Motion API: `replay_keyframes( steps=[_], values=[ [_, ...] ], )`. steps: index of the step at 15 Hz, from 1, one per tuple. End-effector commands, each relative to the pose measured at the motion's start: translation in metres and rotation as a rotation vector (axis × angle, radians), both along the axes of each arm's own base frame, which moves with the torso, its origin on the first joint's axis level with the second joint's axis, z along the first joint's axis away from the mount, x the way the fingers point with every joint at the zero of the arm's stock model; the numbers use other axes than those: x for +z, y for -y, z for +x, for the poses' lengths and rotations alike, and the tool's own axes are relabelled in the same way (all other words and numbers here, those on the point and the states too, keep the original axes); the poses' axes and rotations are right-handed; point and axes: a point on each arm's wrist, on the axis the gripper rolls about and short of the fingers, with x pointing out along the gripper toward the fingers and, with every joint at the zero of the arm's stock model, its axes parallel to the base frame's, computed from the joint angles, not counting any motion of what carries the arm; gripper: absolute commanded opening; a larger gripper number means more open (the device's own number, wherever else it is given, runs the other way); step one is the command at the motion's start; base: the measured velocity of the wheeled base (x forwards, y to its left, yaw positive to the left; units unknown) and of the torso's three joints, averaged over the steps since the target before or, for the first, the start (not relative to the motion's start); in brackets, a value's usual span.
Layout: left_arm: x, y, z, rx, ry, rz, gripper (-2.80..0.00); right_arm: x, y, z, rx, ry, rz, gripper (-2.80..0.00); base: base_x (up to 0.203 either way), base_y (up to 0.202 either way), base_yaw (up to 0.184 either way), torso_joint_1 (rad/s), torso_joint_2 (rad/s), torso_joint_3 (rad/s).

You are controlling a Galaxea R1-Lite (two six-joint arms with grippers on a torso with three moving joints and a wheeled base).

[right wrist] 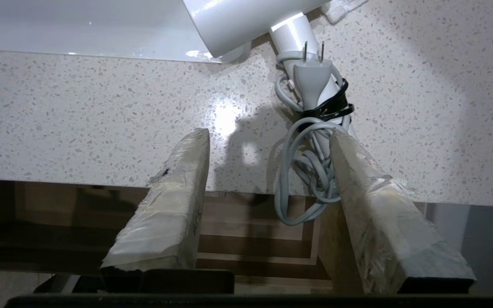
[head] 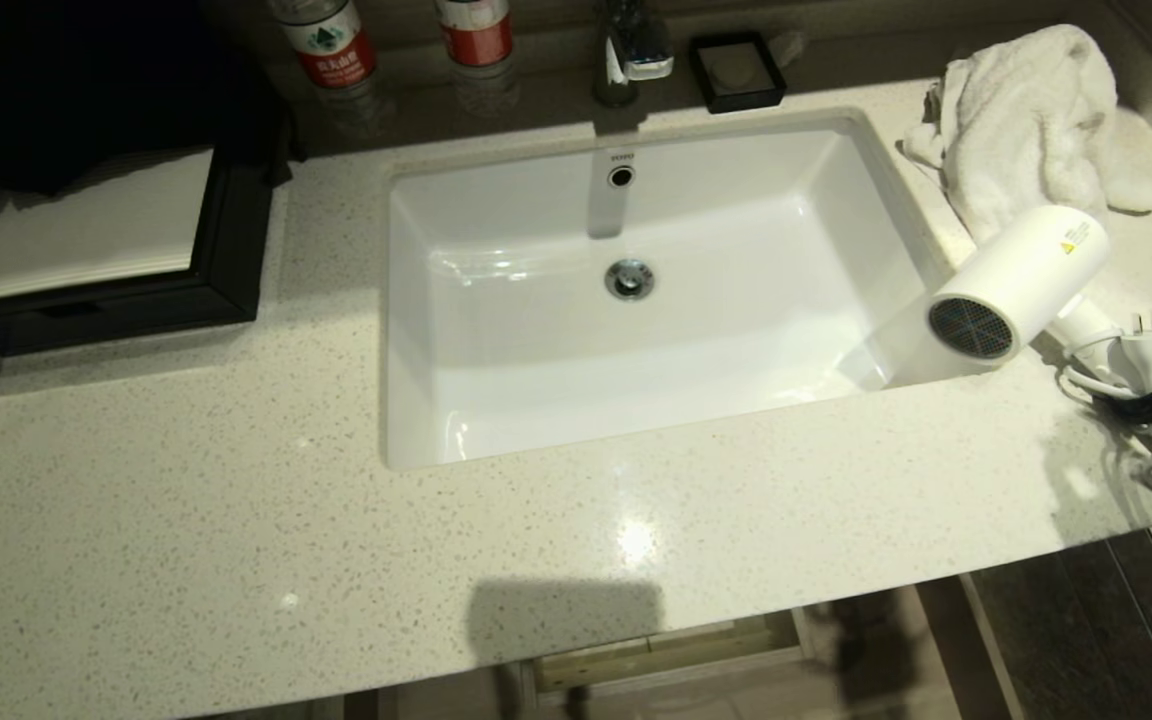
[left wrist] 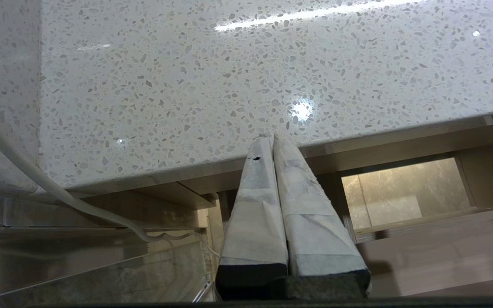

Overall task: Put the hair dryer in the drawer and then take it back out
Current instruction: Pick up the hairdryer

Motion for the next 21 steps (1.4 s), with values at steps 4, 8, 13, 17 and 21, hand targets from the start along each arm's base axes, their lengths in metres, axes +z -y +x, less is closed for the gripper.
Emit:
replay_keyframes(
  steps=[4, 8, 13, 17, 21],
  values=[
    [0.0, 0.0, 0.0, 0.0, -0.001, 0.0, -2.8, -0.006, 0.014, 0.032, 0.024, -0.068, -0.139, 0.0, 0.0, 0.0, 0.0, 0.0, 0.0, 0.0],
    [0.0, 0.0, 0.0, 0.0, -0.001, 0.0, -2.8, -0.003, 0.02, 0.046, 0.107, -0.066, -0.273, 0.0, 0.0, 0.0, 0.0, 0.0, 0.0, 0.0],
    [0.0, 0.0, 0.0, 0.0, -0.001, 0.0, -2.8, -0.004, 0.033, 0.078, 0.154, -0.103, -0.352, 0.0, 0.0, 0.0, 0.0, 0.0, 0.0, 0.0],
    [0.0, 0.0, 0.0, 0.0, 0.0, 0.0, -2.8, -0.01, 0.041, 0.102, 0.195, -0.145, -0.327, 0.0, 0.0, 0.0, 0.0, 0.0, 0.0, 0.0],
    [0.0, 0.0, 0.0, 0.0, -0.001, 0.0, -2.8, -0.02, 0.047, 0.125, 0.251, -0.188, -0.277, 0.0, 0.0, 0.0, 0.0, 0.0, 0.0, 0.0]
  ],
)
